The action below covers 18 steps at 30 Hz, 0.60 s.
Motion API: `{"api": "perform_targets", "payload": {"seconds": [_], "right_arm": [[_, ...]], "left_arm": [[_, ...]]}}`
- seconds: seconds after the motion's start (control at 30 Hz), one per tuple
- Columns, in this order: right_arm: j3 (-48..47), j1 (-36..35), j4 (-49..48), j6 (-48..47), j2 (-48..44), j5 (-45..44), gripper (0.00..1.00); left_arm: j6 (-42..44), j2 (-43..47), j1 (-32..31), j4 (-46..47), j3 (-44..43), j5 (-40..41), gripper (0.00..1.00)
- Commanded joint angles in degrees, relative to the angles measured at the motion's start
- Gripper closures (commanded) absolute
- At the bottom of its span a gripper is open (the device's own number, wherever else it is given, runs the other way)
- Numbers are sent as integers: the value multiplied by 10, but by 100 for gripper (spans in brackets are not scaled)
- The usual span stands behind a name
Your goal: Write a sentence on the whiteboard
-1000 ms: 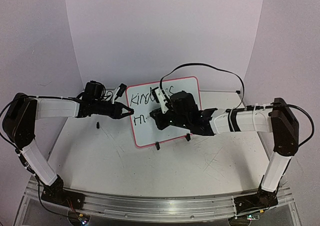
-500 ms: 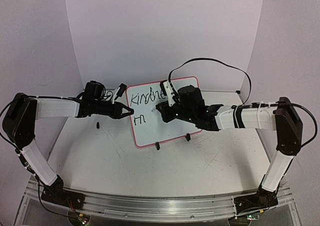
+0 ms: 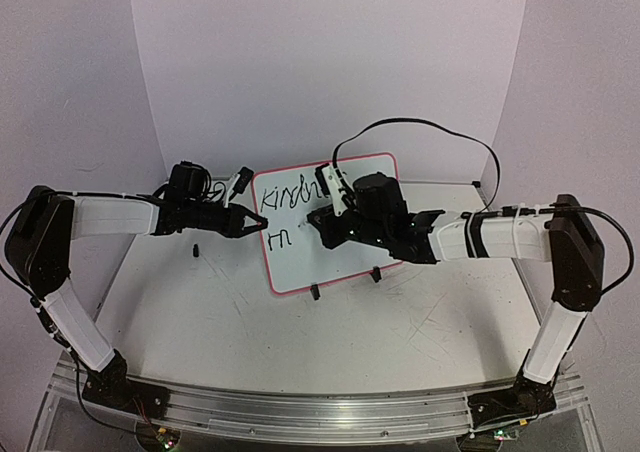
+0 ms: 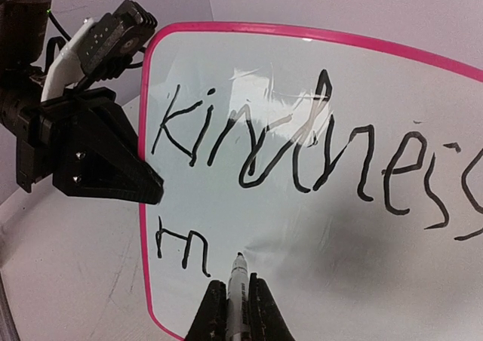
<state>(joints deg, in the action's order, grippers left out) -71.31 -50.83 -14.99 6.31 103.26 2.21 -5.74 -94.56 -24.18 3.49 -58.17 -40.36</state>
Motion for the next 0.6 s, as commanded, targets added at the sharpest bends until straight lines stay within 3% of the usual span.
{"api": "perform_targets", "payload": {"seconds": [0.0, 0.57], "right_arm": [[-7, -3, -12, 7, 13, -19, 100], [-37, -11, -3, -6, 43, -2, 100]], "left_arm": [[53, -11, 9, -11, -18, 123, 100], [55, -9, 9, -13, -17, 126, 100]]}}
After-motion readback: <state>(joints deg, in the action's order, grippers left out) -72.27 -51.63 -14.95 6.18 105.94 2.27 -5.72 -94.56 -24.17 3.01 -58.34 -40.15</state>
